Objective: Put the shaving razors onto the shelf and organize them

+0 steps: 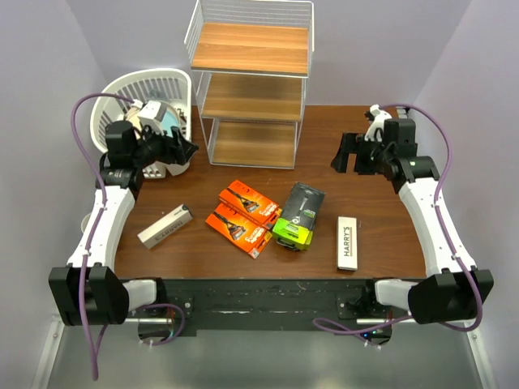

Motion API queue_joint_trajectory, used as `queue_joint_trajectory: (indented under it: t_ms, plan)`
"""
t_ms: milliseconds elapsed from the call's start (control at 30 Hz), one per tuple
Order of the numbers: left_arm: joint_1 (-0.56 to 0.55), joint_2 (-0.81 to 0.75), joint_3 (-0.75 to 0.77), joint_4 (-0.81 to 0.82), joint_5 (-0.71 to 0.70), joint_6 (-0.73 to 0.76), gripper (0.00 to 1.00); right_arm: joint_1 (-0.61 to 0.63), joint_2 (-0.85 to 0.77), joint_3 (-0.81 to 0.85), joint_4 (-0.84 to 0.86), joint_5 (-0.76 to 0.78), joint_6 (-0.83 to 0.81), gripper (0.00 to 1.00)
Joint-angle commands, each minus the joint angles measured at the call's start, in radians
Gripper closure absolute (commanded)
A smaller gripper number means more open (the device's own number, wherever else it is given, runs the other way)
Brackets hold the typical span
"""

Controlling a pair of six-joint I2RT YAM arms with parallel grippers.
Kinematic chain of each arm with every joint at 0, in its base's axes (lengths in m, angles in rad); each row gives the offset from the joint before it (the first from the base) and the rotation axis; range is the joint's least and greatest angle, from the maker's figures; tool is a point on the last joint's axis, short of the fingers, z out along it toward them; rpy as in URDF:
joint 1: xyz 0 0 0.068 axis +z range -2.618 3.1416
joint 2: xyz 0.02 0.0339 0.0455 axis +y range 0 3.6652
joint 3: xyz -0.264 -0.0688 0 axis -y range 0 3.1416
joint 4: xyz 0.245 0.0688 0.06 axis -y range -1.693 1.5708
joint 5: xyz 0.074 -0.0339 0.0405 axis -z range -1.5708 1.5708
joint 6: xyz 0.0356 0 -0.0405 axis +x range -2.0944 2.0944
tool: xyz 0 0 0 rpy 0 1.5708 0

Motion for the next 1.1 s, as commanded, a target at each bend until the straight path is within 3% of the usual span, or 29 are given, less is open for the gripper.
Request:
queue_joint_trajectory:
  t_ms: [0,33,167,300,767,1067]
  plan:
    - [0.001,-0.011,-0.001,0.022,-0.028,0.054,0.23,0.003,-0.083,-0.031,0.029,-0.152,-0.155,0.01]
    - [-0.005,-0.006,0.007,0.016,-0.051,0.069,0.25,0.004,-0.107,-0.052,0.061,-0.157,-0.228,0.01]
    - [-0.028,-0.043,-0.039,0.132,-0.097,0.178,0.37,0.011,-0.212,-0.167,0.287,-0.337,-0.227,0.01]
    - [-0.088,-0.046,-0.051,0.246,-0.125,0.206,0.46,0.029,-0.152,-0.126,0.336,-0.313,-0.139,0.06]
    - [-0.130,0.087,0.106,0.361,-0.243,0.200,0.51,0.119,-0.023,-0.106,0.735,-0.248,-0.039,0.10]
    - [-0.183,0.219,0.229,0.406,-0.234,0.233,0.54,0.193,0.136,-0.014,0.818,-0.090,-0.035,0.10]
